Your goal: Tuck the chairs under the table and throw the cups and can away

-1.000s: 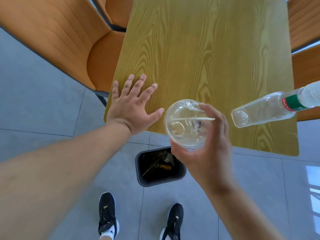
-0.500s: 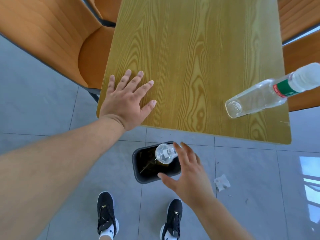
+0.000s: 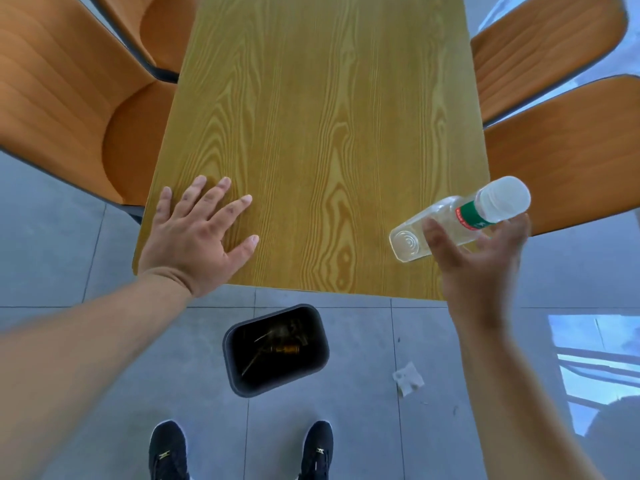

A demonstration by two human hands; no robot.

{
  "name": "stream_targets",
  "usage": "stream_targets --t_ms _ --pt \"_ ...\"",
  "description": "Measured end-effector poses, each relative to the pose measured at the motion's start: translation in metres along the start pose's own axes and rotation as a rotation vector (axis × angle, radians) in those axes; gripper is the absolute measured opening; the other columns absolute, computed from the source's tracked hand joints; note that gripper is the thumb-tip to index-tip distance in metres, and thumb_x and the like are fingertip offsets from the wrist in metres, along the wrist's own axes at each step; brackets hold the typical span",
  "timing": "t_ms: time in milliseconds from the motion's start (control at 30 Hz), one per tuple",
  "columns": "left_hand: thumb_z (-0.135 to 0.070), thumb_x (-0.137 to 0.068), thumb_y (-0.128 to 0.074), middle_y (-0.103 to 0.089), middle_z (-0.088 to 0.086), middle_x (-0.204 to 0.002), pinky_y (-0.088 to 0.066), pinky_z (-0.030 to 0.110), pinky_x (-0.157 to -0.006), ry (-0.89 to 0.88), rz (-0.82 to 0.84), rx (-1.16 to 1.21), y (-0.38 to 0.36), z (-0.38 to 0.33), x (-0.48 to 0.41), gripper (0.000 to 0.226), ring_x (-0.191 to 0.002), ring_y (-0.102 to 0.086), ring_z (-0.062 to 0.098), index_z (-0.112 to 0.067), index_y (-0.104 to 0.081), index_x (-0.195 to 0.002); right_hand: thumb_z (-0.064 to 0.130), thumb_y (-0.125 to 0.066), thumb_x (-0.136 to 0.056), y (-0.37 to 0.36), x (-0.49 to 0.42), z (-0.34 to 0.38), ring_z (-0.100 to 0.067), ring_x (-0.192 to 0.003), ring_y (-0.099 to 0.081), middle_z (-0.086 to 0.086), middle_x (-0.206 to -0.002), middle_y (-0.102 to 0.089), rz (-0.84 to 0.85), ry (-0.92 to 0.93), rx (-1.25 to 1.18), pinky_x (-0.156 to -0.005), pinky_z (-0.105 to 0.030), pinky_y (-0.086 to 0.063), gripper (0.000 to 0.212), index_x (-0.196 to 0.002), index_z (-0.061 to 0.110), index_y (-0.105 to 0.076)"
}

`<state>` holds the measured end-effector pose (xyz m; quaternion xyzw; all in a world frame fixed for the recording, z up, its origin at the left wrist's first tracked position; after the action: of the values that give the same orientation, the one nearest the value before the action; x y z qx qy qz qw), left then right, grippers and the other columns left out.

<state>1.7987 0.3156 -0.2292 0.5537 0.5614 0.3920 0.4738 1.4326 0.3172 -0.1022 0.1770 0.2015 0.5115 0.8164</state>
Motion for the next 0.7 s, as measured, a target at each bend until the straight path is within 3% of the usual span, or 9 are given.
stream_targets --t_ms 100,200,233,400,500,633,700 --pt "-0.079 -0.096 -0.031 -0.030 -0.003 -0.168 -0.007 0.061 -0.124 0.005 0.001 0.002 0.000 0.000 0.000 0.069 -0.157 -0.015 0.026 -0.043 -0.035 -0.155 0.030 -0.086 -0.082 -0.029 0.006 0.012 -0.010 -0.106 -0.064 0.007 -0.118 -0.065 0.065 0.084 0.128 -0.091 -0.035 -0.053 0.059 -0.131 0.018 -0.056" --pt "-0.078 -0.096 -0.031 -0.030 -0.003 -0.168 -0.007 0.062 -0.124 0.007 0.011 0.001 0.002 -0.002 0.000 0.069 -0.157 -0.015 0.026 -0.043 -0.035 -0.155 0.033 -0.085 -0.081 -0.057 0.044 0.031 0.001 -0.104 -0.063 0.027 -0.110 -0.063 0.219 0.134 0.061 -0.082 -0.013 -0.047 0.053 -0.121 0.046 -0.053" --pt "-0.078 -0.096 -0.031 -0.030 -0.003 -0.168 -0.007 0.062 -0.124 0.009 0.017 0.002 0.003 -0.002 0.000 0.069 -0.157 -0.015 0.026 -0.043 -0.035 -0.155 0.036 -0.084 -0.081 -0.066 0.062 0.036 -0.001 -0.106 -0.063 0.029 -0.112 -0.063 0.301 0.161 0.050 -0.084 -0.011 -0.045 0.053 -0.121 0.049 -0.052" --pt "-0.077 -0.096 -0.031 -0.027 -0.003 -0.170 -0.005 0.062 -0.125 0.024 0.059 -0.004 0.006 -0.004 0.000 0.068 -0.157 -0.013 0.026 -0.044 -0.034 -0.155 0.041 -0.083 -0.077 -0.082 0.164 0.037 -0.006 -0.124 -0.057 0.024 -0.134 -0.055 0.693 0.396 0.064 -0.098 -0.016 -0.044 0.066 -0.135 0.037 -0.051" --pt "-0.076 -0.097 -0.031 -0.027 -0.002 -0.170 -0.005 0.062 -0.125 0.019 0.060 -0.002 0.005 -0.004 0.001 0.067 -0.157 -0.013 0.026 -0.044 -0.036 -0.155 0.041 -0.077 -0.078 -0.085 0.199 0.012 -0.012 -0.127 -0.052 0.011 -0.140 -0.054 0.772 0.517 0.178 -0.106 -0.022 -0.040 0.068 -0.140 0.028 -0.053" --pt "-0.077 -0.097 -0.030 -0.026 -0.003 -0.170 -0.005 0.061 -0.125 0.019 0.063 0.004 0.006 -0.004 0.002 0.067 -0.158 -0.011 0.025 -0.044 -0.036 -0.155 0.065 -0.076 -0.080 -0.093 0.208 -0.038 -0.018 -0.143 -0.035 0.007 -0.157 -0.041 0.956 0.253 0.472 -0.116 -0.040 -0.037 0.090 -0.156 0.037 -0.038" --pt "-0.077 -0.097 -0.030 -0.026 -0.003 -0.170 -0.004 0.061 -0.125 0.013 0.058 -0.005 0.008 -0.006 0.002 0.067 -0.158 -0.011 0.025 -0.044 -0.035 -0.155 0.065 -0.072 -0.085 -0.090 0.204 -0.039 -0.016 -0.140 -0.040 0.007 -0.150 -0.048 0.895 0.272 0.415 -0.113 -0.040 -0.040 0.077 -0.150 0.029 -0.050"
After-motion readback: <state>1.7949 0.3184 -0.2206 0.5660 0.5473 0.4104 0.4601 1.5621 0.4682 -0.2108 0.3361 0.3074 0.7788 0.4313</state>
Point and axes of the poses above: each hand's wrist, its own x-axis away from the middle knuckle, its own y-axis out of the back of the hand, z = x × y, the point moved 5 cm from there along -x, towards the middle knuckle
